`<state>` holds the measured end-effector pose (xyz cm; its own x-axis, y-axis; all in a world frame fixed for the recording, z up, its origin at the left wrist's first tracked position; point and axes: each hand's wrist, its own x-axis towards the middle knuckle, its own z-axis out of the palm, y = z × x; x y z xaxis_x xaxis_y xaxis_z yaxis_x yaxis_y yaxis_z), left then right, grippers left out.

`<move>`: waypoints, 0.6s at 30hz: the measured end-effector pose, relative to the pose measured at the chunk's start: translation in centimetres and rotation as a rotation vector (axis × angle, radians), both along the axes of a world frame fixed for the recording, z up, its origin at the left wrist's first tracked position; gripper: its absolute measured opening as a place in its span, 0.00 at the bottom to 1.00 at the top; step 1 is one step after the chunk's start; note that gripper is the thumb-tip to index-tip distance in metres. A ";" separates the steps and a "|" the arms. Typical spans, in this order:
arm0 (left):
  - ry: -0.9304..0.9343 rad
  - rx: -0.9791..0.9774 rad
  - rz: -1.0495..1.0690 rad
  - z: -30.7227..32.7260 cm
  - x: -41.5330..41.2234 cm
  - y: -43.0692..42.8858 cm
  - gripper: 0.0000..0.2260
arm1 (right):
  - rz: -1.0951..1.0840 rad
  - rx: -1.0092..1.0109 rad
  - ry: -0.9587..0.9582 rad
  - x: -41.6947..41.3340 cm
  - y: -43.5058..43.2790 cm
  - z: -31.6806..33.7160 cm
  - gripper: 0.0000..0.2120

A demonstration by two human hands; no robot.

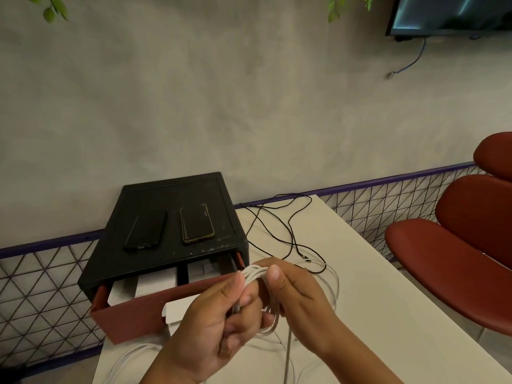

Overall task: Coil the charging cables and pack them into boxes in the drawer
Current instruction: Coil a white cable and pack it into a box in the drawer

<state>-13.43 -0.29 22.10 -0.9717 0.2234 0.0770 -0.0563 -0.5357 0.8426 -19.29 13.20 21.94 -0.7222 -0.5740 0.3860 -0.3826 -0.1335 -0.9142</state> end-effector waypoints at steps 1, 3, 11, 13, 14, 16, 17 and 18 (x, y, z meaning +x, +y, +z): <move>-0.010 -0.022 0.020 0.0 0.0 0.1 0.19 | -0.036 0.010 0.008 0.2 -0.2 -0.1 0.16; -0.020 -0.097 0.058 0.4 -0.1 0.6 0.20 | -0.155 0.059 0.016 0.4 -0.6 0.1 0.12; -0.081 -0.383 0.425 0.8 -0.1 1.6 0.14 | -0.321 0.349 0.285 -0.6 -0.7 -0.2 0.12; -0.143 -0.224 0.460 1.1 -0.1 1.8 0.13 | -0.238 0.269 0.210 -0.8 -0.6 -0.1 0.13; -0.181 -0.134 0.485 1.4 -0.1 1.6 0.14 | -0.203 0.247 0.175 -1.0 -0.4 0.0 0.13; -0.241 0.051 0.526 1.9 -0.1 0.7 0.12 | -0.213 0.285 0.133 -1.5 0.2 0.3 0.15; -0.263 0.140 0.534 2.1 -0.1 0.2 0.11 | -0.249 0.333 0.121 -2.0 0.5 0.3 0.13; -0.280 0.217 0.540 2.4 -0.2 -0.3 0.10 | -0.289 0.397 0.121 -2.3 0.9 0.2 0.10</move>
